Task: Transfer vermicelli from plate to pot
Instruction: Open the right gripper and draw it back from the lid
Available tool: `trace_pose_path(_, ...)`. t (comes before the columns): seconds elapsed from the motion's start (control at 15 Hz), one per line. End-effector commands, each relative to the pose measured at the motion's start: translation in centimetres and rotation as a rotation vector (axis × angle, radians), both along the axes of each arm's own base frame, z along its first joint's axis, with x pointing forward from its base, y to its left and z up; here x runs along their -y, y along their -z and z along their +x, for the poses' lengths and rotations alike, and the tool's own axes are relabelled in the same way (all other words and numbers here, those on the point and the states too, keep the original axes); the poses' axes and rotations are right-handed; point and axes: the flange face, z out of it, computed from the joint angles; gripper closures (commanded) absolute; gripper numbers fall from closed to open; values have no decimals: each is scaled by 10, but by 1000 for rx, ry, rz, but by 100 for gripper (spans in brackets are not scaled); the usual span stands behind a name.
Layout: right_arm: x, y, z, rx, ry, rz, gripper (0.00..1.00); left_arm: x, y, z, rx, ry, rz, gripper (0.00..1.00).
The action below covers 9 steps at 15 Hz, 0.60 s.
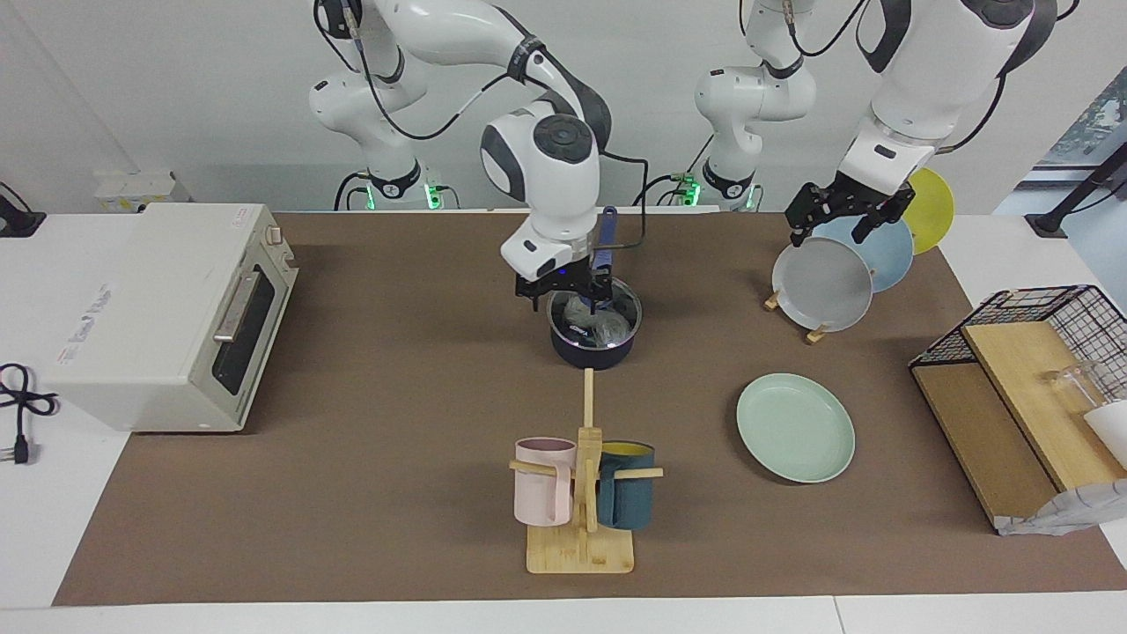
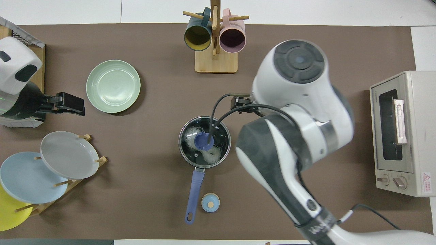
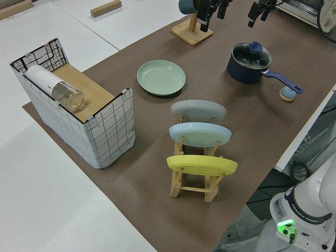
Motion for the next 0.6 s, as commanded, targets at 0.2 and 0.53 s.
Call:
trace_pose_path(0.2, 128, -80, -23, -40, -53, 1, 0, -4, -5, -3, 3, -5, 19, 0)
trace_pose_path(0.53, 220, -83, -22, -75, -147, 17, 0, -4, -5, -3, 3, -5, 19, 0)
